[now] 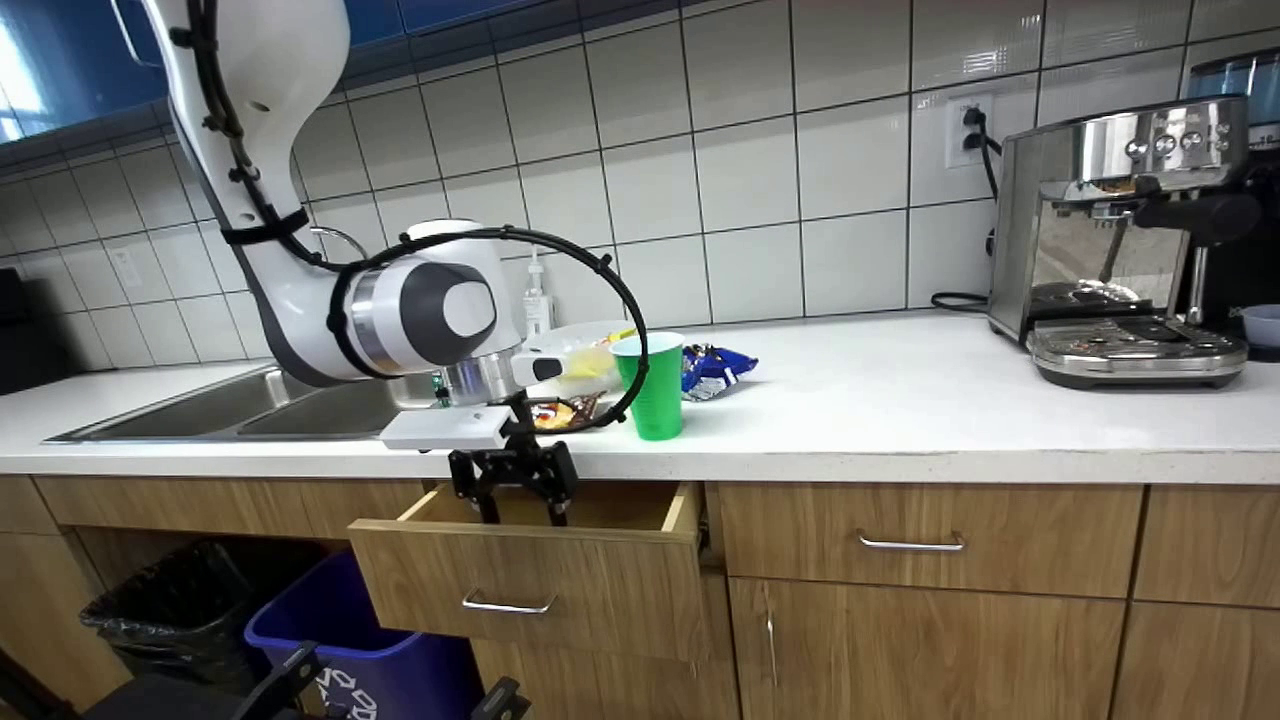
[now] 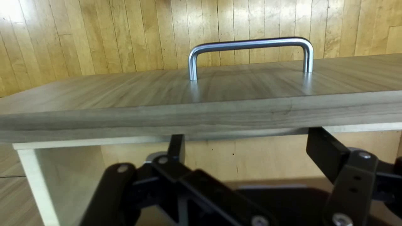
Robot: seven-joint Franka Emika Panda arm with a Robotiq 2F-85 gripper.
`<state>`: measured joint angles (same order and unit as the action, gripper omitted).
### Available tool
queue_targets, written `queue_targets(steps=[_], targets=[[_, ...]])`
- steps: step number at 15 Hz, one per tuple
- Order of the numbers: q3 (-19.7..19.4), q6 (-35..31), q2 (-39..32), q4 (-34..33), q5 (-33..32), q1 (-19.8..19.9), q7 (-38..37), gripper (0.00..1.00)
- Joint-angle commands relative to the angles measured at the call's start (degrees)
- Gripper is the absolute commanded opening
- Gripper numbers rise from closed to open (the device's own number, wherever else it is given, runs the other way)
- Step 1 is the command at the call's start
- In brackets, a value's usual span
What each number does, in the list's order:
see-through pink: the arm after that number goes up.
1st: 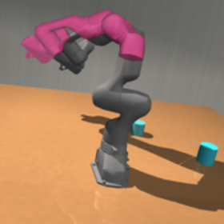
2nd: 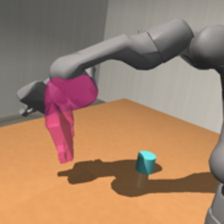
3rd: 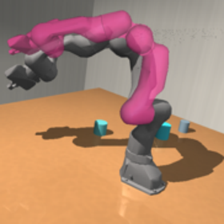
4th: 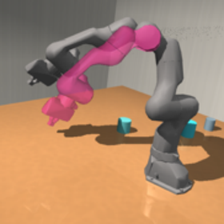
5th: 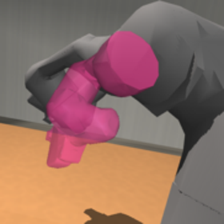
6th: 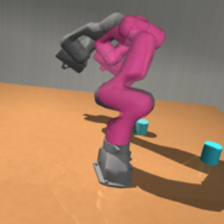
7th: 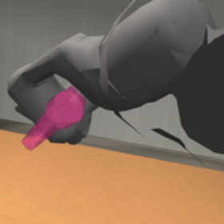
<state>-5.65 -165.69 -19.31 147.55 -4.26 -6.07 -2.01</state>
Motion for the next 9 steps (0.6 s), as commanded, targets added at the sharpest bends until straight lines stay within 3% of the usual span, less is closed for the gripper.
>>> queue_targets(steps=[1, 9], targets=[[1.1, 1.9, 4.8, 5.4, 0.6, 0.4, -2.2, 1.00], [1.7, 1.7, 9.2, 11.1, 1.1, 0.6, -3.1, 1.00]])
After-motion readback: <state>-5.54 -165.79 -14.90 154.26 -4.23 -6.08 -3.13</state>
